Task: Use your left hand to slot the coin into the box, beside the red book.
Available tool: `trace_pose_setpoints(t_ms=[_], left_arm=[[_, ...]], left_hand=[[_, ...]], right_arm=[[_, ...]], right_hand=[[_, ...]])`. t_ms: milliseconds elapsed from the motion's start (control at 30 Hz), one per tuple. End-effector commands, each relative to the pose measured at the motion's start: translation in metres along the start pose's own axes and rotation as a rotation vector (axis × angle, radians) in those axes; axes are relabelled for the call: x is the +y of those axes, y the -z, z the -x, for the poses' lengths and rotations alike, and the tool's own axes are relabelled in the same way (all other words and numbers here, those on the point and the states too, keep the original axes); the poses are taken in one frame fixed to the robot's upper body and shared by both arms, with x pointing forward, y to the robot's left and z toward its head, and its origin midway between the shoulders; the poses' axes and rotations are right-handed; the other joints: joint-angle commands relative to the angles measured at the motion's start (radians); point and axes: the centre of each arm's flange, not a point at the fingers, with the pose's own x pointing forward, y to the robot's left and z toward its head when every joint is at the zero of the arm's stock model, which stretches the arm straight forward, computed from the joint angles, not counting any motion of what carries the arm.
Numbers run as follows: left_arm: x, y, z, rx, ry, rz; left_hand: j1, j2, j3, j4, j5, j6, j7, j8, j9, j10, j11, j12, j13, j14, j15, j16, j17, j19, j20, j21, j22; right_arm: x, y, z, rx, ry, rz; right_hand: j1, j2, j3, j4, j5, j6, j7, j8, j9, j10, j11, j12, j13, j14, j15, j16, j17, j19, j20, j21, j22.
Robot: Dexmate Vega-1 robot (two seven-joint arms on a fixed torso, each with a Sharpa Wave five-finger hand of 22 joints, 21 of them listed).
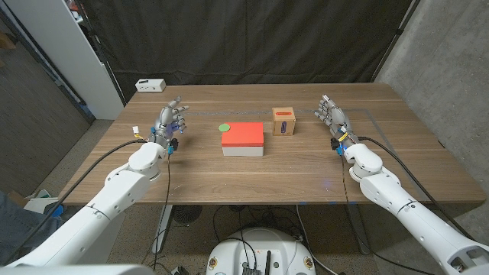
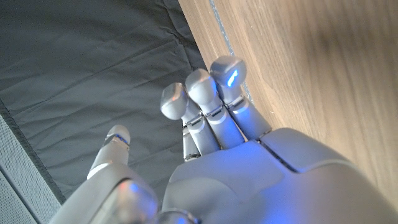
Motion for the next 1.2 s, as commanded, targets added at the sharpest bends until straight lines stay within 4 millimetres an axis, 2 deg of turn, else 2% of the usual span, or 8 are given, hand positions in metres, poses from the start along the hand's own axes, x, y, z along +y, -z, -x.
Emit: trace_pose_setpoints(t_ms=[33, 167, 400, 633, 767, 1033, 1200], left_arm=[[0.000, 0.003, 0.019, 0.084, 0.074, 0.058], [0.002, 0.005, 0.027, 0.164, 0.087, 0.076], [0.005, 0.010, 0.031, 0.249, 0.135, 0.075], [0.007, 0.008, 0.030, 0.327, 0.174, 0.036], [0.008, 0.003, 0.029, 0.363, 0.185, 0.020], [0.008, -0.004, 0.025, 0.421, 0.207, -0.009], [0.004, -0.013, 0.021, 0.462, 0.225, -0.038]], left_hand=[[0.037, 0.005, 0.032, -0.010, 0.008, 0.028, 0.000, 0.009, 0.004, -0.006, -0.007, 0.003, -0.001, 0.001, -0.002, 0.008, -0.004, -0.011, 0.001, -0.002, 0.008], [0.091, 0.003, 0.067, -0.021, 0.013, 0.061, 0.012, 0.013, 0.006, -0.006, -0.006, -0.003, -0.019, 0.000, -0.003, 0.019, -0.010, -0.022, 0.002, -0.015, -0.009], [0.149, -0.005, 0.094, -0.023, 0.016, 0.086, 0.017, 0.014, 0.009, 0.000, -0.006, 0.002, -0.027, -0.001, -0.003, 0.026, -0.022, -0.015, 0.002, -0.019, -0.021], [0.190, -0.013, 0.106, -0.024, 0.019, 0.093, 0.013, 0.011, 0.012, 0.003, -0.005, 0.003, -0.036, 0.001, -0.003, 0.035, -0.027, -0.014, 0.002, -0.023, -0.032], [0.239, -0.023, 0.115, -0.025, 0.020, 0.094, 0.008, 0.009, 0.015, 0.004, -0.006, 0.005, -0.047, 0.005, -0.003, 0.044, -0.036, -0.010, 0.002, -0.030, -0.051], [0.343, -0.017, 0.134, -0.031, 0.028, 0.098, 0.002, 0.009, 0.020, 0.007, -0.006, 0.010, -0.061, 0.010, -0.003, 0.066, -0.040, 0.002, 0.001, -0.039, -0.084], [0.415, -0.031, 0.130, -0.028, 0.028, 0.100, -0.001, 0.010, 0.024, 0.004, -0.005, 0.008, -0.080, 0.006, -0.003, 0.076, -0.052, 0.006, 0.002, -0.046, -0.112]], right_arm=[[0.000, -0.002, 0.006, 0.006, 0.003, 0.010], [0.002, -0.002, 0.008, 0.012, 0.001, 0.014], [0.004, -0.002, 0.014, 0.008, 0.005, 0.022], [0.006, -0.001, 0.021, 0.019, 0.007, 0.030], [0.007, -0.001, 0.024, 0.023, 0.011, 0.035], [0.008, 0.000, 0.028, 0.032, 0.006, 0.052], [0.007, -0.001, 0.030, 0.036, 0.003, 0.056]], right_hand=[[0.021, 0.002, 0.009, -0.004, 0.006, 0.012, 0.033, 0.004, 0.002, 0.011, -0.003, 0.008, 0.004, 0.006, 0.001, 0.009, 0.000, 0.007, 0.001, 0.009, 0.001], [0.030, 0.006, 0.014, -0.007, 0.009, 0.014, 0.033, 0.005, 0.002, 0.016, -0.001, 0.009, 0.004, 0.009, 0.002, 0.009, -0.001, 0.009, 0.002, 0.009, 0.001], [0.040, 0.011, 0.019, -0.010, 0.011, 0.018, 0.032, 0.005, 0.002, 0.020, -0.003, 0.009, 0.004, 0.015, 0.001, 0.011, -0.003, 0.013, 0.003, 0.009, 0.001], [0.048, 0.013, 0.024, -0.012, 0.013, 0.021, 0.031, 0.005, 0.002, 0.026, -0.003, 0.010, 0.005, 0.017, 0.002, 0.011, -0.004, 0.017, 0.002, 0.010, 0.001], [0.052, 0.014, 0.025, -0.013, 0.013, 0.024, 0.031, 0.006, 0.002, 0.027, -0.004, 0.009, 0.005, 0.018, 0.000, 0.011, -0.004, 0.019, 0.003, 0.010, 0.001], [0.057, 0.014, 0.027, -0.013, 0.013, 0.028, 0.028, 0.006, 0.002, 0.032, -0.004, 0.010, 0.005, 0.021, 0.001, 0.011, -0.005, 0.021, 0.004, 0.009, 0.001], [0.059, 0.014, 0.028, -0.013, 0.013, 0.031, 0.026, 0.006, 0.002, 0.036, -0.002, 0.010, 0.005, 0.024, 0.002, 0.012, -0.005, 0.022, 0.005, 0.009, 0.001]])
